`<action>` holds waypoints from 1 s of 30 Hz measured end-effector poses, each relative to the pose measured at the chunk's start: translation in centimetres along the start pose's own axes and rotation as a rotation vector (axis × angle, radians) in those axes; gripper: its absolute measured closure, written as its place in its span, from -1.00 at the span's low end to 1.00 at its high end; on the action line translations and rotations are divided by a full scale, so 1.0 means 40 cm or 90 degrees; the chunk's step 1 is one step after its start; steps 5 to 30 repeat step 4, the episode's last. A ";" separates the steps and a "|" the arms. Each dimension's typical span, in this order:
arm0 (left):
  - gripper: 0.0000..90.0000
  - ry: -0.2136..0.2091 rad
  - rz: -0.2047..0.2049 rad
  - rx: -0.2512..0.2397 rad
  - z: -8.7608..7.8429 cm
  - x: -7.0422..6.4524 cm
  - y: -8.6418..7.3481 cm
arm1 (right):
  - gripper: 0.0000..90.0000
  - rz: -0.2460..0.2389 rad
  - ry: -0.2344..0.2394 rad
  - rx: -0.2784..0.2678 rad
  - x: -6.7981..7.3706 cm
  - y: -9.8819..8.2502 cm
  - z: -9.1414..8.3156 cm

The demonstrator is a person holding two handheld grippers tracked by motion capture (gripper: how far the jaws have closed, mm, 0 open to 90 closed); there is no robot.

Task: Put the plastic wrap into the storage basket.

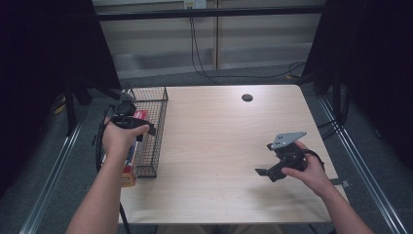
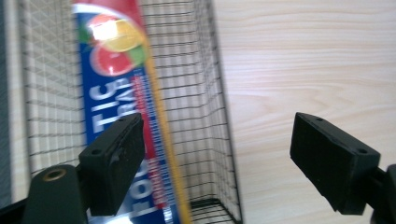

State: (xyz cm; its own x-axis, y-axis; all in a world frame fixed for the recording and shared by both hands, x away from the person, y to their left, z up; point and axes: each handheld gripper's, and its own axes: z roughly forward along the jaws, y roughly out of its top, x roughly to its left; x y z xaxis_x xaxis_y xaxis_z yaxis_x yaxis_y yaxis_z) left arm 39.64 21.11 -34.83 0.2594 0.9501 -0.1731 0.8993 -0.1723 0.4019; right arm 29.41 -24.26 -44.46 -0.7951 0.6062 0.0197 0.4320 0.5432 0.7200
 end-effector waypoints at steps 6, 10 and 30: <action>-0.69 -0.030 0.036 -0.024 0.000 -0.035 0.002 | -1.00 0.003 -0.001 0.003 -0.005 -0.008 0.004; -0.69 -0.030 0.036 -0.024 0.000 -0.035 0.002 | -1.00 0.003 -0.001 0.003 -0.005 -0.008 0.004; -0.69 -0.030 0.036 -0.024 0.000 -0.035 0.002 | -1.00 0.003 -0.001 0.003 -0.005 -0.008 0.004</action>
